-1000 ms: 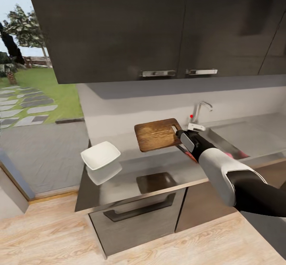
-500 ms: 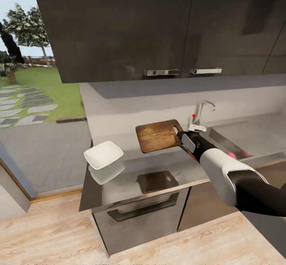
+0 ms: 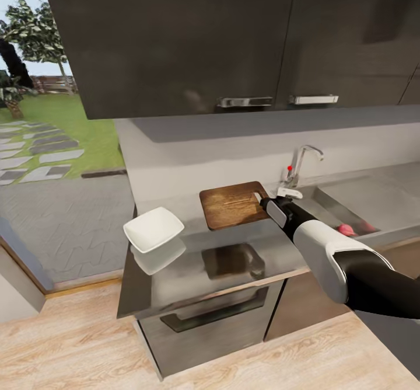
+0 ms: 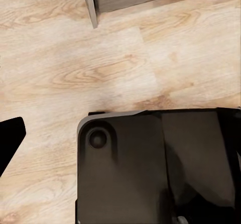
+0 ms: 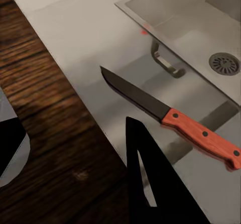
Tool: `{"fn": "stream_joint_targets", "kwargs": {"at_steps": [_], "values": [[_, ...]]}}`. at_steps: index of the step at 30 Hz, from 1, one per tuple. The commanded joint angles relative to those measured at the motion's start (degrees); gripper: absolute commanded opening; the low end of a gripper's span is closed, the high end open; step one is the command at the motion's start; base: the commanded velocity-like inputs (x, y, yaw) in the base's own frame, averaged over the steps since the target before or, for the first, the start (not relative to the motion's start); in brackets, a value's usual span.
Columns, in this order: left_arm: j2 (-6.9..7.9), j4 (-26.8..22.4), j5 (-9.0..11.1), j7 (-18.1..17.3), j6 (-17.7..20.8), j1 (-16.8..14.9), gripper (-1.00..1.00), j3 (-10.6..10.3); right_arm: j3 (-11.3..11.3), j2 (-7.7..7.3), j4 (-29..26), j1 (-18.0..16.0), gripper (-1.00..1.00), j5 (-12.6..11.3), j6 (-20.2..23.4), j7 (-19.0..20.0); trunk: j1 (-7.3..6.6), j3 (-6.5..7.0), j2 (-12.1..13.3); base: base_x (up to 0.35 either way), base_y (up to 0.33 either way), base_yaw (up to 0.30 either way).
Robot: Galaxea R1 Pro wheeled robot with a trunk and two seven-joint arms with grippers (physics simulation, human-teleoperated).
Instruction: In the kitchen, take the Vidalia onion out of the sink, dice it on the chopping board with the paring knife, put the diced onion into the bowl on the countertop, then place both the paring knife and the chopping board into the sink.
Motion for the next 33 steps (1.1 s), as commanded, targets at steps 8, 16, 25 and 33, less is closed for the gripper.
{"fn": "stream_joint_targets", "kwargs": {"at_steps": [8,16,25,33], "values": [[-0.08,0.3,-0.6,-0.2,0.0,0.0,1.0,0.3,0.3,-0.04,0.0,0.0,-1.0,-0.2,0.4,-0.4,0.05,-0.85,-0.1,0.177,0.102,0.0],[-0.08,0.5,-0.6,-0.2,0.0,0.0,1.0,0.3,0.2,-0.13,1.0,0.0,-1.0,-0.2,0.3,-0.4,0.05,-1.58,-0.1,0.137,0.086,0.0],[-0.08,1.0,-0.6,-0.2,0.0,0.0,1.0,0.3,0.2,-0.21,1.2,0.0,-1.0,-0.1,0.3,-0.4,0.05,-2.41,-0.1,0.006,0.003,0.0],[-0.16,1.7,-0.6,-0.2,-0.1,0.0,1.0,0.3,0.3,-0.16,1.9,0.0,-1.0,-0.2,0.3,-0.4,0.05,-3.14,-0.1,0.0,0.0,0.0]]}}
